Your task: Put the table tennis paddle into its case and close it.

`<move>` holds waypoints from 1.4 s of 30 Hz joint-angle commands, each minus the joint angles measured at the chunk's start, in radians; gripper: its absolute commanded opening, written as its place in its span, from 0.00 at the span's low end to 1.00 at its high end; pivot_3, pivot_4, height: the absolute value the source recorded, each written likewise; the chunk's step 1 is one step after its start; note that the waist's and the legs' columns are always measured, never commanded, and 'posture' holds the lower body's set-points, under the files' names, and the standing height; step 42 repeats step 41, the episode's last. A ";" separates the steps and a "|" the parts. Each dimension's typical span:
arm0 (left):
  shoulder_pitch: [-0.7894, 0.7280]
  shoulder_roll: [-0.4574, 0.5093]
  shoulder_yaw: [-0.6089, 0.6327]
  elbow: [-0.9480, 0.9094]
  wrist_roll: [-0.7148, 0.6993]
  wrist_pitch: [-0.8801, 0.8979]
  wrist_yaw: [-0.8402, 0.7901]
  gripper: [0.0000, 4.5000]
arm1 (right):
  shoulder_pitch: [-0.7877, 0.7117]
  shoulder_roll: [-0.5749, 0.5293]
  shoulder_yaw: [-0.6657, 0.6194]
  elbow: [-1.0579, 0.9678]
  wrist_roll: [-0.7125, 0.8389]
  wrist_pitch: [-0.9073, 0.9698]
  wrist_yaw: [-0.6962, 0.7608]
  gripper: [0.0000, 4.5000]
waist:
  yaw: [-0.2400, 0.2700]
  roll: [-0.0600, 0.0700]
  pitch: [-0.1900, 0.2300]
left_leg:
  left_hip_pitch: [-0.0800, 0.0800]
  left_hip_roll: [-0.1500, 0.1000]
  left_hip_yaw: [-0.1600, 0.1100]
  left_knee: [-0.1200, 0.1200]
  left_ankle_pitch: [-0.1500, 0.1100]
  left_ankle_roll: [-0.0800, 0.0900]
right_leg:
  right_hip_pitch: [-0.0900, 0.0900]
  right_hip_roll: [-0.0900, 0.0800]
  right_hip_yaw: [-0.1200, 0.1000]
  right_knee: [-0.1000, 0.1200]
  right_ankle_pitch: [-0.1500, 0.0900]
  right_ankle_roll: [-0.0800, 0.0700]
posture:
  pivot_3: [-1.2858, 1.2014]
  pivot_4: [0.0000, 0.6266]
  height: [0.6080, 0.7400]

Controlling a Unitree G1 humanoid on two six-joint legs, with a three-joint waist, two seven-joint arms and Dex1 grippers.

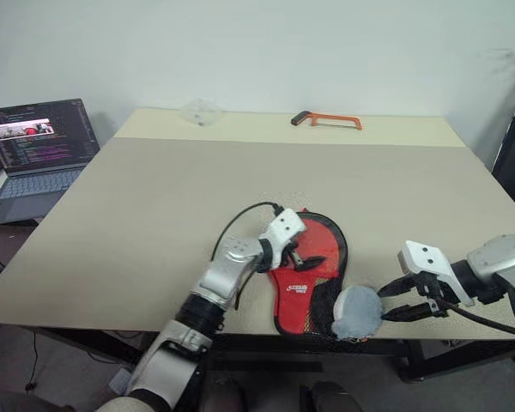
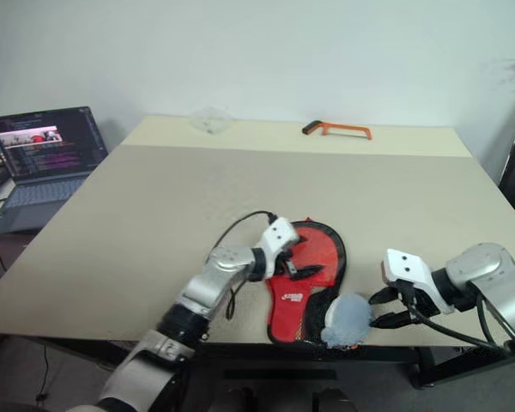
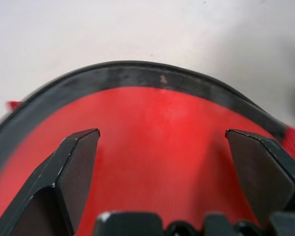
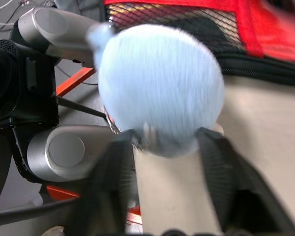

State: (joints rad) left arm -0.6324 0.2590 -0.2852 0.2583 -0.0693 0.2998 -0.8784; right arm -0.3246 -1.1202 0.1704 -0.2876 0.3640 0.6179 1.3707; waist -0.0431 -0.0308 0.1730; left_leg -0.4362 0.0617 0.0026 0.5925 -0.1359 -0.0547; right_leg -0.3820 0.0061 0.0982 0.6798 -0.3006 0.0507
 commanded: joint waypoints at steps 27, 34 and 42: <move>0.333 0.835 0.600 -0.173 -0.429 0.126 -0.526 1.00 | 0.223 -0.167 -0.661 0.366 0.188 0.066 0.107 1.00 | -0.020 0.002 0.008 | 0.002 0.001 0.006 -0.001 -0.002 -0.003 | -0.007 -0.008 0.001 0.000 -0.005 -0.004 | 0.52 0.24 1.00; 0.333 0.826 0.607 -0.142 -0.420 0.090 -0.490 1.00 | 0.230 -0.164 -0.664 0.265 0.200 0.097 0.086 1.00 | -0.017 0.002 0.009 | 0.001 0.001 0.006 -0.003 -0.003 -0.004 | -0.007 -0.007 0.000 0.000 -0.006 -0.005 | 0.52 0.24 1.00; 0.395 0.816 0.651 -0.174 -0.437 0.099 -0.455 1.00 | 0.124 -0.133 -0.558 0.238 0.229 0.110 0.050 1.00 | -0.017 0.002 0.009 | 0.001 0.002 0.007 -0.003 -0.004 -0.004 | -0.007 -0.007 0.001 0.001 -0.006 -0.004 | 0.52 0.24 1.00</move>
